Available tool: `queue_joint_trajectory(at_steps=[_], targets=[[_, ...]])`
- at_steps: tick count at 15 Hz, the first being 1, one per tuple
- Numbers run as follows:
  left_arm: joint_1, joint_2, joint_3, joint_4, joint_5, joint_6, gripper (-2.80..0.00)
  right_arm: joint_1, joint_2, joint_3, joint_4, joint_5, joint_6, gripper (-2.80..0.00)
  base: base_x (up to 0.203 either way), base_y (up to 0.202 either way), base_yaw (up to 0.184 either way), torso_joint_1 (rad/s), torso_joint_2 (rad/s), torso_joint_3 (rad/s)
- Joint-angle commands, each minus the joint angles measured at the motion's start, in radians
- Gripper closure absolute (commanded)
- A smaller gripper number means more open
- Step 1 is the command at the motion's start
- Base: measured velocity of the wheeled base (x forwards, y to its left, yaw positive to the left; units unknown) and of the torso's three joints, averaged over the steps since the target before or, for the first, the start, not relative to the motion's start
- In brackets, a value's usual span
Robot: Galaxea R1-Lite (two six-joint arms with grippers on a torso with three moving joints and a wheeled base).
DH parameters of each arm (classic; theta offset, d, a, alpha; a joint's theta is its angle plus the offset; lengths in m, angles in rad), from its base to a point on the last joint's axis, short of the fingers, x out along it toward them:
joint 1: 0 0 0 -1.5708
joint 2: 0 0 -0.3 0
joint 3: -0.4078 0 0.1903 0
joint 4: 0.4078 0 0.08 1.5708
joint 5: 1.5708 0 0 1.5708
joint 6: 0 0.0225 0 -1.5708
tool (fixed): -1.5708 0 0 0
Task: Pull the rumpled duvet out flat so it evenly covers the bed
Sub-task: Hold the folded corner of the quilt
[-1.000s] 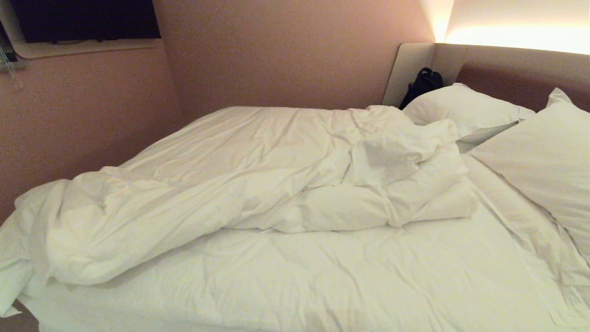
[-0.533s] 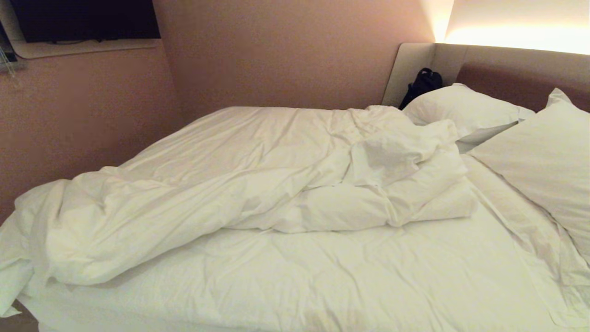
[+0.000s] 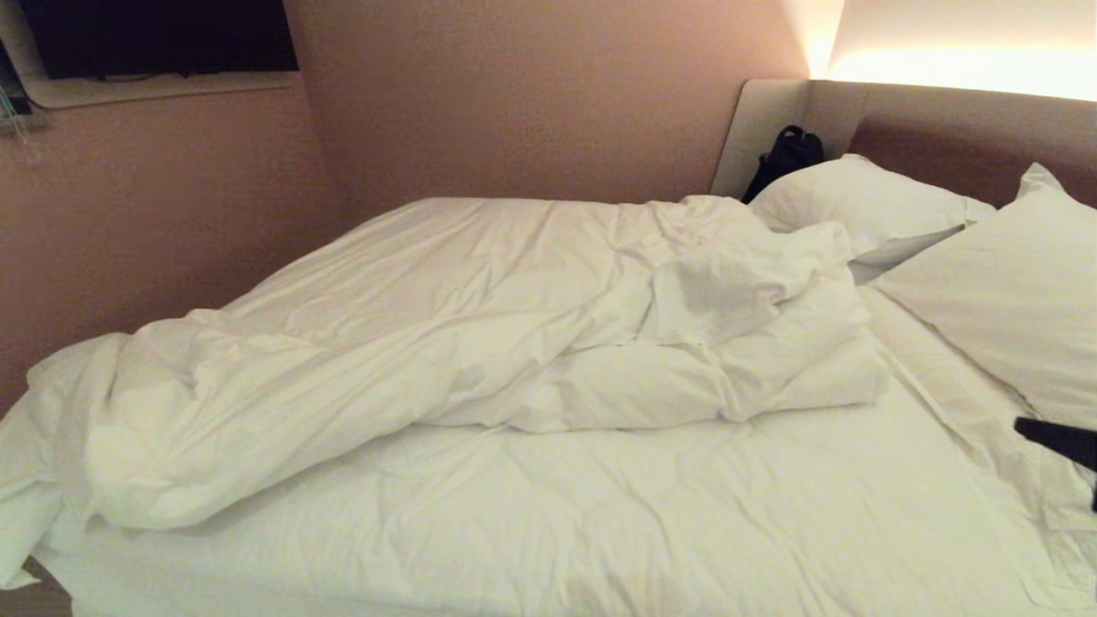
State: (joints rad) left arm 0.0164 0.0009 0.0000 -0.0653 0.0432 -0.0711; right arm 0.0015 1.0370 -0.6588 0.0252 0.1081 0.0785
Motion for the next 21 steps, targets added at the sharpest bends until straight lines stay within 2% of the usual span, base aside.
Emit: queue_joint_trajectory(at_steps=[1,5,7,9,12,14,21], targets=[[0.000,0.001,0.000,-0.001,0.000,-0.001,0.00,0.007,0.240,-0.096,-0.207,0.001,0.041,0.00,0.000,0.000,0.000,0.000,0.00,0.000],[0.000,0.001,0.000,-0.001,0.000,-0.001,0.00,0.038,0.503,-0.333,-0.227,0.001,0.143,0.00,0.000,0.000,0.000,0.000,0.00,0.000],[0.000,0.001,0.000,-0.001,0.000,-0.001,0.00,0.046,0.608,-0.395,-0.263,0.001,0.167,0.00,0.000,0.000,0.000,0.000,0.00,0.000],[0.000,0.001,0.000,-0.001,0.000,-0.001,0.00,0.052,0.730,-0.436,-0.361,-0.005,0.189,0.00,0.000,0.000,0.000,0.000,0.00,0.000],[0.000,0.001,0.000,-0.001,0.000,-0.001,0.00,0.062,0.917,-0.513,-0.507,-0.028,0.198,0.00,0.000,0.000,0.000,0.000,0.00,0.000],[0.000,0.001,0.000,-0.001,0.000,-0.001,0.00,0.064,1.003,-0.598,-0.556,-0.036,0.201,0.00,0.000,0.000,0.000,0.000,0.00,0.000],[0.000,0.001,0.000,-0.001,0.000,-0.001,0.00,0.064,1.215,-0.804,-0.570,-0.094,0.196,0.00,0.000,0.000,0.000,0.000,0.00,0.000]])
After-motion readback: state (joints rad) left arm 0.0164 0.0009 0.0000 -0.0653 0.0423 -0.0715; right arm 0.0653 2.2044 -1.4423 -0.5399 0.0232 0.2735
